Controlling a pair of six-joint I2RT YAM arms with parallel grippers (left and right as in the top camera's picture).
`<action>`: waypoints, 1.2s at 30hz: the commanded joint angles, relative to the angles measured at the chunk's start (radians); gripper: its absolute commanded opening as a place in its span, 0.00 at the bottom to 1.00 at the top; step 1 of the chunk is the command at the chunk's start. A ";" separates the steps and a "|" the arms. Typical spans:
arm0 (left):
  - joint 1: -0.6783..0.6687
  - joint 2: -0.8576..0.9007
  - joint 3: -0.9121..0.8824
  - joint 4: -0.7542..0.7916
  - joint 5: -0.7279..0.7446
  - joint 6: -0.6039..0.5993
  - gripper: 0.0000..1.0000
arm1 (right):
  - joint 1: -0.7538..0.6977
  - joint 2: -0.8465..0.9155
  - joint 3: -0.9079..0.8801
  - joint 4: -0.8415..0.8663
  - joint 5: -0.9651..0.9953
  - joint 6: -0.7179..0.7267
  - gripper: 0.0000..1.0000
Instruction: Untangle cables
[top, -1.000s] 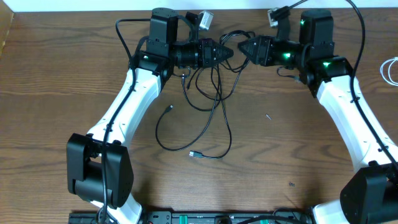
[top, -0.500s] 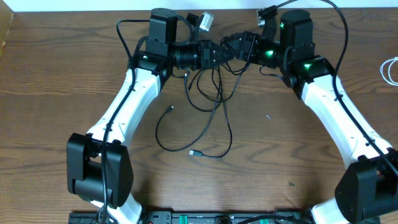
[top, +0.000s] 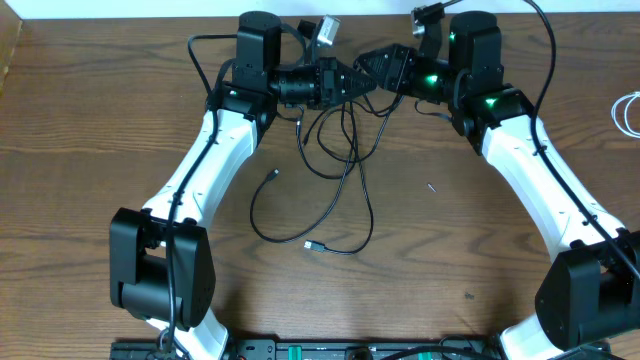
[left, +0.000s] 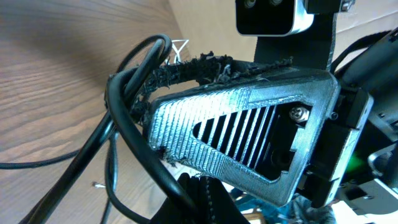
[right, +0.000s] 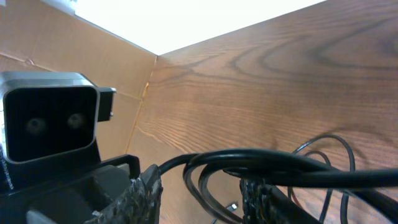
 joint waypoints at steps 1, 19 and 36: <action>-0.014 -0.021 0.026 0.055 0.126 -0.082 0.07 | 0.020 0.042 -0.013 -0.020 -0.008 -0.036 0.37; -0.002 -0.021 0.026 -0.053 0.194 0.066 0.07 | -0.113 0.042 -0.013 -0.079 0.109 -0.116 0.01; 0.064 -0.021 0.026 -0.681 -0.504 0.427 0.08 | -0.311 0.042 -0.013 -0.132 -0.080 -0.233 0.01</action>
